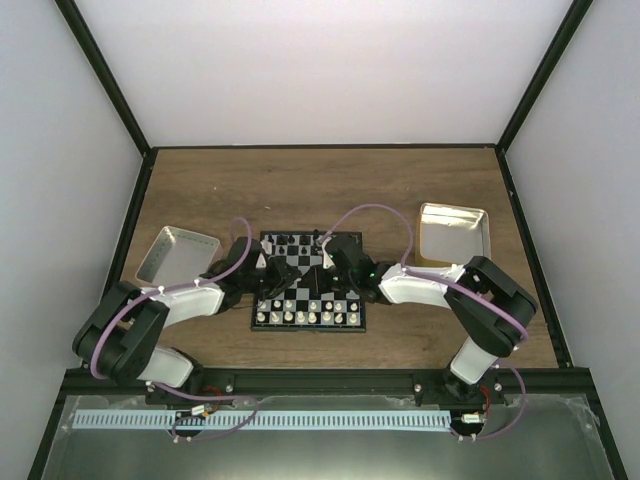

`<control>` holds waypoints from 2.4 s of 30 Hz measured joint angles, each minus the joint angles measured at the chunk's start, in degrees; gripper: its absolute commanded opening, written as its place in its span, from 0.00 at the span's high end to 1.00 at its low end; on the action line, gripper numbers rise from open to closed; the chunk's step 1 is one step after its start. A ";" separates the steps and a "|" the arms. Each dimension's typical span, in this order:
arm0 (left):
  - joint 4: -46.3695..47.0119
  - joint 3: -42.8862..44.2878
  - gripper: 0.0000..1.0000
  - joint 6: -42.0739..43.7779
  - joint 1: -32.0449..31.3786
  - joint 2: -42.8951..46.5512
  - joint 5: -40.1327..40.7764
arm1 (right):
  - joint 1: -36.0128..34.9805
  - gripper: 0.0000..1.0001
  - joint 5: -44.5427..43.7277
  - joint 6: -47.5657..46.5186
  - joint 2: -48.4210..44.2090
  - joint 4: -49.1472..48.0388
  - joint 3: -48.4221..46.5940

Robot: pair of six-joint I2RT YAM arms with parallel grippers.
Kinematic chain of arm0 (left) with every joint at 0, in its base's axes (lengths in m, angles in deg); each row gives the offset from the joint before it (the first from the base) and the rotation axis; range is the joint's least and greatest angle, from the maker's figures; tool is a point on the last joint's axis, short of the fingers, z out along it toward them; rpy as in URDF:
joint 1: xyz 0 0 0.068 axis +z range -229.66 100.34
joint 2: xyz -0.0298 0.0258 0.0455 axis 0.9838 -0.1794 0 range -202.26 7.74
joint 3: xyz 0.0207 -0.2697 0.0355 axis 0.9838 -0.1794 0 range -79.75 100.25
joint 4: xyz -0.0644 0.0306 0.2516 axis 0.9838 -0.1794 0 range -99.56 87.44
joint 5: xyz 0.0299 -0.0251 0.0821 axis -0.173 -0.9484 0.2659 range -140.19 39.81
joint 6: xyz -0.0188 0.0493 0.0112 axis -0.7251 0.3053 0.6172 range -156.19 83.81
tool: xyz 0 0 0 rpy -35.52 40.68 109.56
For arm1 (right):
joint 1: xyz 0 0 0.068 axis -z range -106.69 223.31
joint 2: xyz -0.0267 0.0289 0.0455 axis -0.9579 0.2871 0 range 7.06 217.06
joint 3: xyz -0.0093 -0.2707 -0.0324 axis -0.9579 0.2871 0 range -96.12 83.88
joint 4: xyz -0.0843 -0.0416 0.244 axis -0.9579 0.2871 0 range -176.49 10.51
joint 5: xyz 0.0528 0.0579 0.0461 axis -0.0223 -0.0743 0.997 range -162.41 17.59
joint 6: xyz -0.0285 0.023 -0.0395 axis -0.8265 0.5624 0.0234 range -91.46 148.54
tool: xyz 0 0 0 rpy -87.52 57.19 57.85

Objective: Set up the chess pieces on the board
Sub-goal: Place the chess piece on the chessboard.

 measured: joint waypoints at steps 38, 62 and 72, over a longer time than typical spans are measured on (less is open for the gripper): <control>5.42 -2.08 0.96 -9.92 0.09 3.17 -1.49 | 0.22 0.70 0.24 6.56 -1.36 -1.44 0.09; -41.42 24.13 0.96 24.41 -14.12 -1.27 22.18 | 0.22 0.44 -21.22 7.78 -22.51 18.84 5.86; -47.82 26.47 0.96 28.00 -18.71 -8.00 26.86 | 0.50 0.40 -31.63 9.01 -33.33 24.30 8.44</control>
